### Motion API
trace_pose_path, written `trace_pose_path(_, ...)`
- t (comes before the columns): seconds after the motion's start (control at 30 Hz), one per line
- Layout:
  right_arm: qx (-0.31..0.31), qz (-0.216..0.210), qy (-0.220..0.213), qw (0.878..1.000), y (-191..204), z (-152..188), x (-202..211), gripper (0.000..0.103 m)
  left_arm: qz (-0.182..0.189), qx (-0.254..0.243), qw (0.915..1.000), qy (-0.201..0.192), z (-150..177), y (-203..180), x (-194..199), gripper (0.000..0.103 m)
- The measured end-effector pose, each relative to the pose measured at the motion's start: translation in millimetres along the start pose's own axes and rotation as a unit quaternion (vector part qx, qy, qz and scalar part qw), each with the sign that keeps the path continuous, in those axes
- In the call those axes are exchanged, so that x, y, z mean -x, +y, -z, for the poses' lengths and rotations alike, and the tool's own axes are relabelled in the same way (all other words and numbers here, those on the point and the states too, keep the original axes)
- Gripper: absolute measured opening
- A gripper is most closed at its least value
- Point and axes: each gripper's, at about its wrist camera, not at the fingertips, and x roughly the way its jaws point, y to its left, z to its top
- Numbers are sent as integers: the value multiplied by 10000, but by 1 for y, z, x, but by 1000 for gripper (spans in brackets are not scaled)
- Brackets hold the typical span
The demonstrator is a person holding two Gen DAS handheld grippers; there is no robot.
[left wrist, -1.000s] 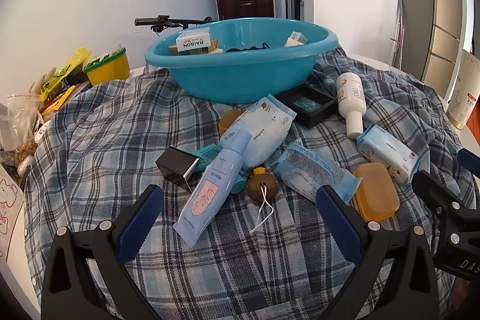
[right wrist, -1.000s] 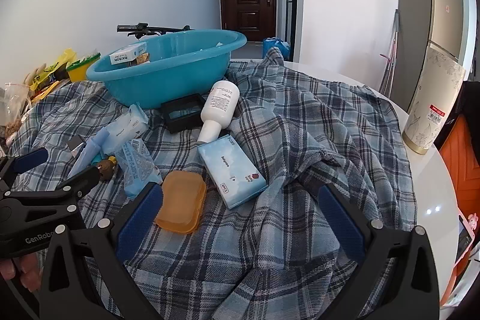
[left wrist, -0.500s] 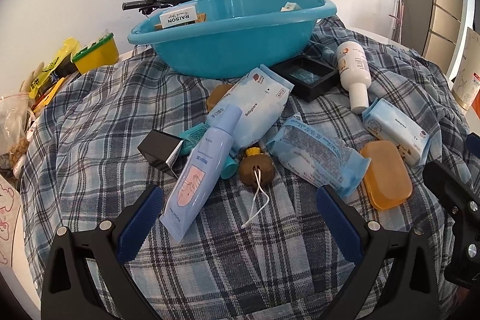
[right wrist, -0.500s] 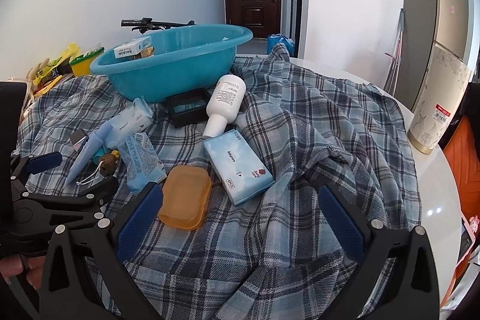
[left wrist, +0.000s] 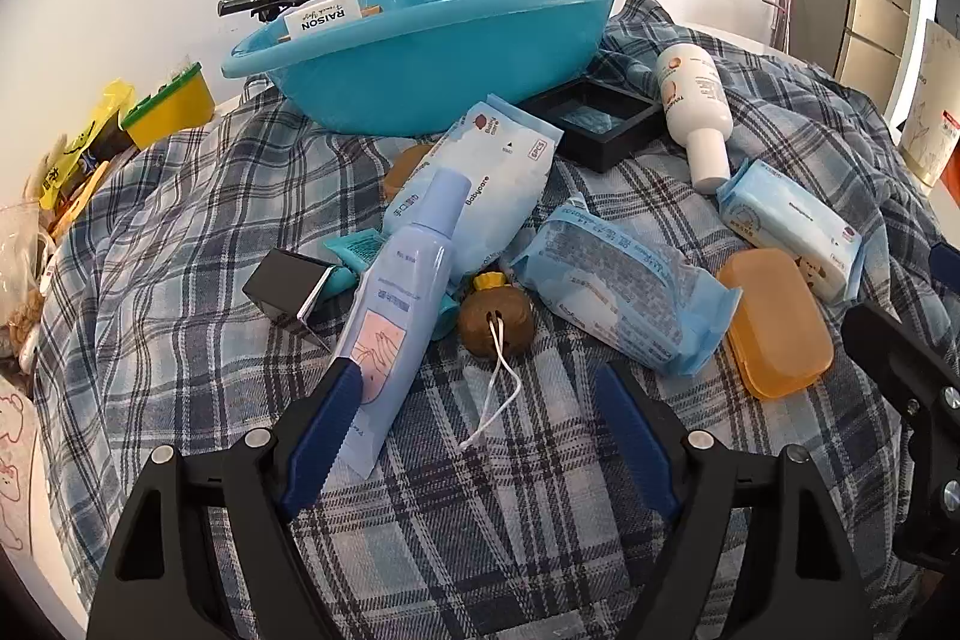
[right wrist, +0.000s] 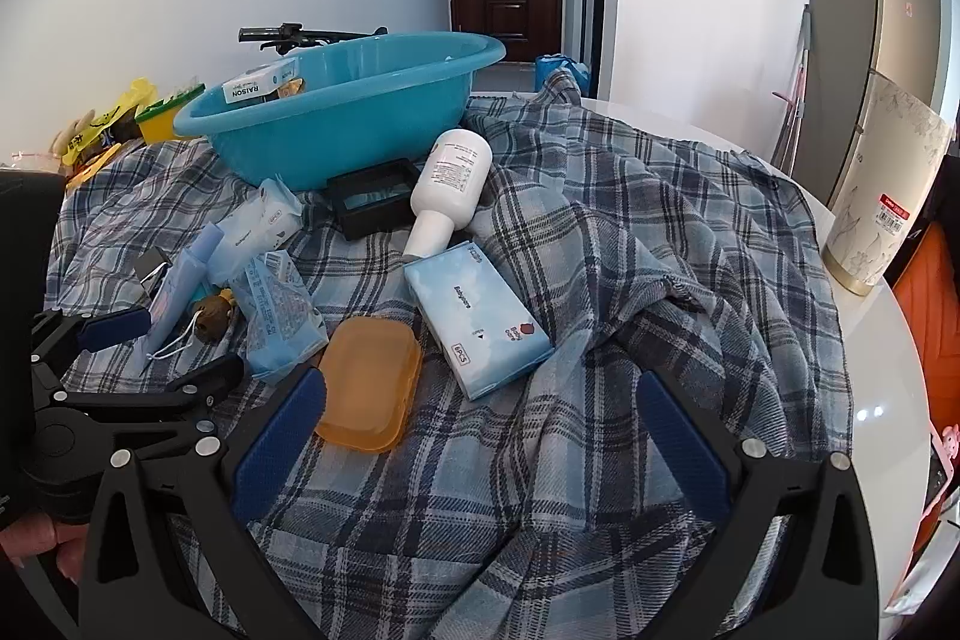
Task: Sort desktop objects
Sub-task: 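Close the left gripper around the light blue facial cleanser tube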
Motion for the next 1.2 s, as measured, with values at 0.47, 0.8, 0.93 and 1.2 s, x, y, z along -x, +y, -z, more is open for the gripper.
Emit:
trace_pose_path(0.47,-100,-12,10,9999,-4,1,0,103,84,196,9996,-157,-2,10,5,54)
trace_pose_path(0.8,-51,15,33,10000,0,1,1,103,364,287,9985,-276,0,15,12,13)
trace_pose_path(0.93,-39,31,11,10000,1,2,3,103,198,185,9993,-246,-1,9,14,50)
trace_pose_path(1.2,-98,46,43,9999,-3,3,2,103,112,-370,9985,-381,-23,-5,12,100)
